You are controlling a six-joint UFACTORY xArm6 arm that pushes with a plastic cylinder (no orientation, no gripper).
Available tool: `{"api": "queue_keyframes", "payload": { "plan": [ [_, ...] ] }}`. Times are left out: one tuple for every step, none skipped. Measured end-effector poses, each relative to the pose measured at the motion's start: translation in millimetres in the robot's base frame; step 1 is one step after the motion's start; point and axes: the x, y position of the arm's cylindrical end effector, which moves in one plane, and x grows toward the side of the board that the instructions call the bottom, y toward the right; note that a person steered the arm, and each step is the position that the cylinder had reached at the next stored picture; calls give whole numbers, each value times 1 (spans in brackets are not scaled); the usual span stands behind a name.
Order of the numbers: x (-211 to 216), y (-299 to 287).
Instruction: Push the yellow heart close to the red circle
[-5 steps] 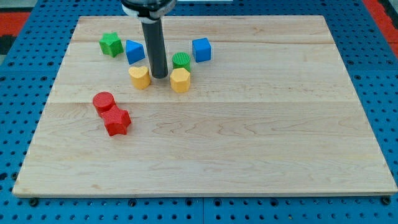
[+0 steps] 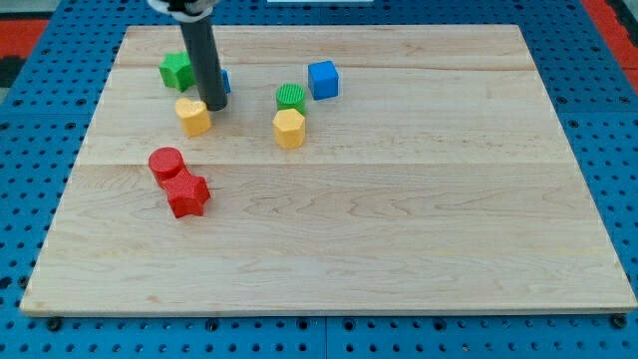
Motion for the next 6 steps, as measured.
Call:
{"api": "queue_keyframes", "payload": {
  "plan": [
    [12, -3],
    [17, 6],
    [-1, -11],
    [-5, -45],
    [0, -54],
    [16, -48]
  ]
}}
